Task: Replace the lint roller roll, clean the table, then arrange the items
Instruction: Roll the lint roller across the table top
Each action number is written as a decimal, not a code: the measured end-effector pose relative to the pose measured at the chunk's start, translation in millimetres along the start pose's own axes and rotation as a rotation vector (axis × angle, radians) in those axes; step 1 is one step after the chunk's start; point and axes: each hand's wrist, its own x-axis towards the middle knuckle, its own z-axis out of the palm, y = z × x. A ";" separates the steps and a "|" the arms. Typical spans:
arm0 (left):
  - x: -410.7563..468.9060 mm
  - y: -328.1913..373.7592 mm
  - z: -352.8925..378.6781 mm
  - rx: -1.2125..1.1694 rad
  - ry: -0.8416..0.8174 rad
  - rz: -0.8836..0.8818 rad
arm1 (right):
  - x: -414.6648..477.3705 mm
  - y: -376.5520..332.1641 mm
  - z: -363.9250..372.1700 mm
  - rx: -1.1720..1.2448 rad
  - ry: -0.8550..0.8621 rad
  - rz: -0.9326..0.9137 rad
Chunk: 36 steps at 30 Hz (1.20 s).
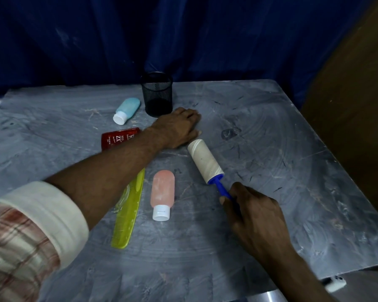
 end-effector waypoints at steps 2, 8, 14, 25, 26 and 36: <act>-0.3 0.0 -0.4 0.007 -0.003 0.001 | -2.6 -4.5 1.3 0.003 -0.009 -0.004; -1.6 -0.1 -2.6 0.012 -0.007 0.007 | -5.8 -12.7 5.1 0.013 -0.051 0.029; -1.8 0.9 -2.1 0.001 -0.005 0.005 | 1.3 11.4 -4.6 -0.002 -0.007 0.150; -3.0 -0.2 -2.3 -0.002 -0.003 0.022 | 8.9 80.3 -24.2 -0.055 0.100 0.337; -3.0 0.0 -2.2 -0.005 0.000 0.022 | 8.9 86.3 -25.4 -0.061 0.111 0.351; -3.2 1.5 -2.3 0.009 0.005 0.019 | -0.4 145.0 -40.3 -0.093 0.147 0.513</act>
